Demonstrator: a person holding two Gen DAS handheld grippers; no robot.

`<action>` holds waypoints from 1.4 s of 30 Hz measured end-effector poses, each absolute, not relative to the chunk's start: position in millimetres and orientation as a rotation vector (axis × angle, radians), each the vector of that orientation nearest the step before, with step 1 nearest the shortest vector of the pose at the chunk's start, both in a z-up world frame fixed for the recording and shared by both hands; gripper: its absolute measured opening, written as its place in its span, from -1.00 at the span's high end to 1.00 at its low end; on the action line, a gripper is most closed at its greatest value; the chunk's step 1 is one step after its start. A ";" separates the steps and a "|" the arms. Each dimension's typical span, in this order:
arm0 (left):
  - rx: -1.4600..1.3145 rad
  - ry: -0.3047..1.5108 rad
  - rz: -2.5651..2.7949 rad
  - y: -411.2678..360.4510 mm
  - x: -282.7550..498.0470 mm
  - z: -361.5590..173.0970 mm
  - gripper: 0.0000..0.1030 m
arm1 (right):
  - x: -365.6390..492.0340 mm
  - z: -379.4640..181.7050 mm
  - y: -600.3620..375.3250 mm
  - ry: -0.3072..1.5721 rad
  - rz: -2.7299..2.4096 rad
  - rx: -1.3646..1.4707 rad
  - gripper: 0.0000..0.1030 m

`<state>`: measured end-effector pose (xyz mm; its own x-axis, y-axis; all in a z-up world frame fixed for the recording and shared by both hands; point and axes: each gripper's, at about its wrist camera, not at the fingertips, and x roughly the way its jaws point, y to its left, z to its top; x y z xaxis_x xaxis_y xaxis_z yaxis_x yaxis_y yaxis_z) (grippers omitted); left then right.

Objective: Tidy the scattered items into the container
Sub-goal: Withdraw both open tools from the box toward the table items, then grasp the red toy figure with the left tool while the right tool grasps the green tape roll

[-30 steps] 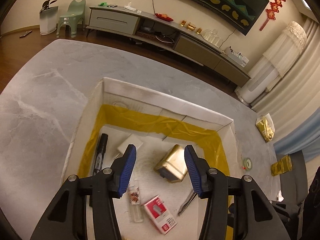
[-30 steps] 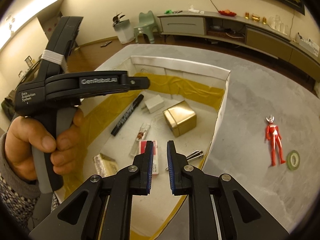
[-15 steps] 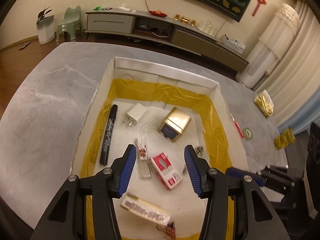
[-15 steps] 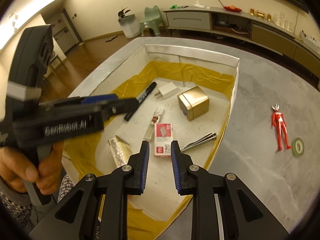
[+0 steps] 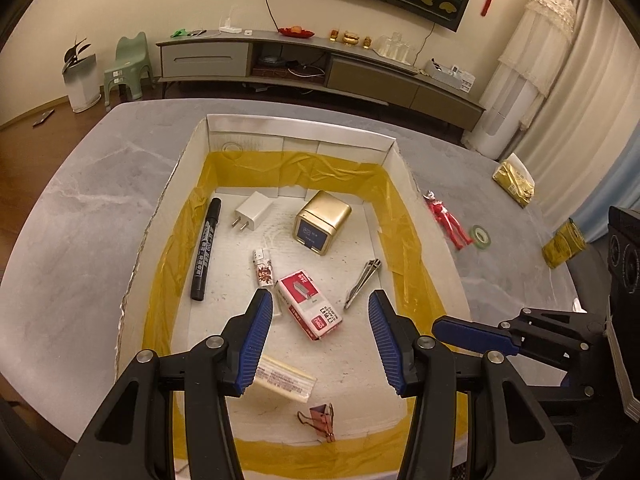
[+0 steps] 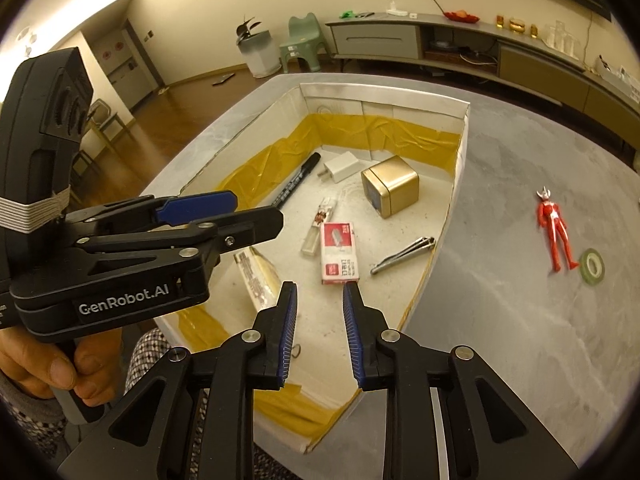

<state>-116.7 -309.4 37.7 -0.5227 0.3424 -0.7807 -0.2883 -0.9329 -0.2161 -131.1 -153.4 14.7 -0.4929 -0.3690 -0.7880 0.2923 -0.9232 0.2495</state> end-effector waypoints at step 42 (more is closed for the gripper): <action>-1.225 0.128 2.334 -174.7 -47.5 56.2 -0.05 | -68.5 -10.0 -17.9 -0.510 -2.491 1.249 0.48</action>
